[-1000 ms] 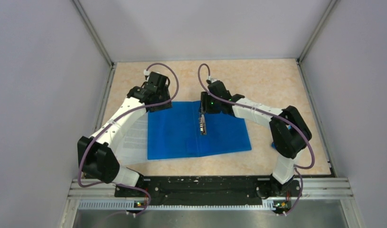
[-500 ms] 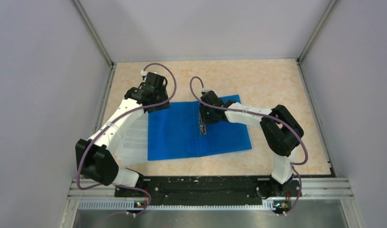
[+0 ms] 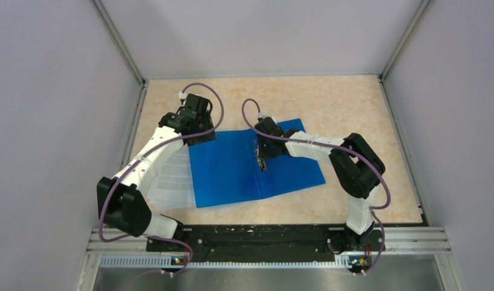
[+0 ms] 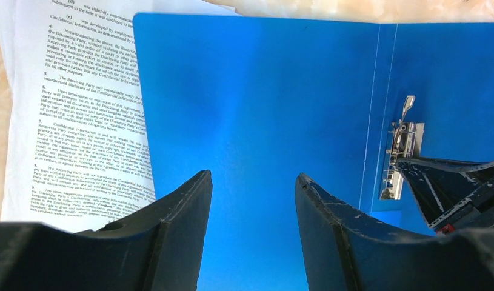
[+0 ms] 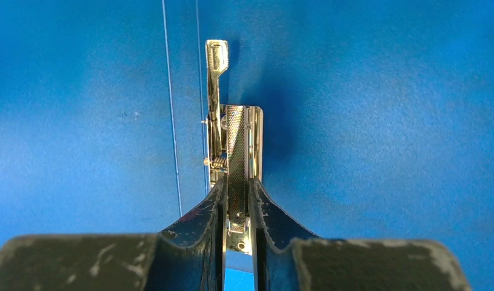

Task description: Put the files into the folder

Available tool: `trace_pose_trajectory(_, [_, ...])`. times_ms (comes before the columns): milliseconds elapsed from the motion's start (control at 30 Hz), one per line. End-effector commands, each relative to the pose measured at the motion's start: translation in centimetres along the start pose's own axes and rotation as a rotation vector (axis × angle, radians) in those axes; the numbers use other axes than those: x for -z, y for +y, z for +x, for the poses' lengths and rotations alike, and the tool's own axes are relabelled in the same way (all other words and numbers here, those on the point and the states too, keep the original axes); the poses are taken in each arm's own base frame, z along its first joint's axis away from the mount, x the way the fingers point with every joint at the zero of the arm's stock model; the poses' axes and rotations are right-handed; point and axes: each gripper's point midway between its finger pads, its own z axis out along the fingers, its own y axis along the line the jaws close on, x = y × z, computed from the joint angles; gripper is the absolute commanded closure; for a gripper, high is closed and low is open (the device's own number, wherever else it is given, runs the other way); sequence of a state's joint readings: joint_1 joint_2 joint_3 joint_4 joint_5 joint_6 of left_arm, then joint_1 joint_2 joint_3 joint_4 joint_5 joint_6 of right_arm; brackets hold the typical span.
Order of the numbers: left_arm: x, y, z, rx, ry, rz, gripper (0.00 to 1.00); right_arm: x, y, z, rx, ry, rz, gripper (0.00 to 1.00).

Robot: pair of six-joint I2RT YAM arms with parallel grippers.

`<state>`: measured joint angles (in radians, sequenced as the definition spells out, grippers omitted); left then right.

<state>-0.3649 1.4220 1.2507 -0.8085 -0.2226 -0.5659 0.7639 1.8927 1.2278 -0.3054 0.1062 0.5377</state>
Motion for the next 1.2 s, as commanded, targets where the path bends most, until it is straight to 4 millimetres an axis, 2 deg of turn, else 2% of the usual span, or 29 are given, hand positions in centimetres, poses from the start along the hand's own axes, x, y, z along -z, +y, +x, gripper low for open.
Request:
trace_pose_trajectory(0, [0.6,0.1,-0.9,0.022,-0.041,0.022,0.42,0.7,-0.3,-2.5,-0.011,-0.078,0.050,0.87])
trace_pose_trajectory(533, [-0.5,2.8,-0.6,0.113,-0.017,-0.006,0.41,2.3,-9.3,-5.7,-0.076,-0.144,0.214,0.87])
trace_pose_trajectory(633, [-0.8,4.0,-0.7,0.146,-0.023,-0.039,0.42,2.3,-10.6,-6.3,-0.087,-0.147,0.225,0.87])
trace_pose_trajectory(867, [-2.2,8.6,-1.8,0.282,-0.038,-0.127,0.39,2.8,-12.5,-7.1,-0.105,-0.157,0.239,0.85])
trace_pose_trajectory(933, [-2.5,9.6,-2.1,0.308,-0.038,-0.141,0.38,2.9,-12.7,-7.2,-0.105,-0.158,0.234,0.78])
trace_pose_trajectory(1033, [-2.9,10.9,-2.7,0.334,-0.044,-0.166,0.29,3.1,-12.6,-7.1,-0.101,-0.151,0.221,0.55])
trace_pose_trajectory(1167, [-2.9,14.3,-3.5,0.402,-0.070,-0.234,0.16,5.7,-11.3,-8.2,-0.104,-0.192,0.161,0.26])
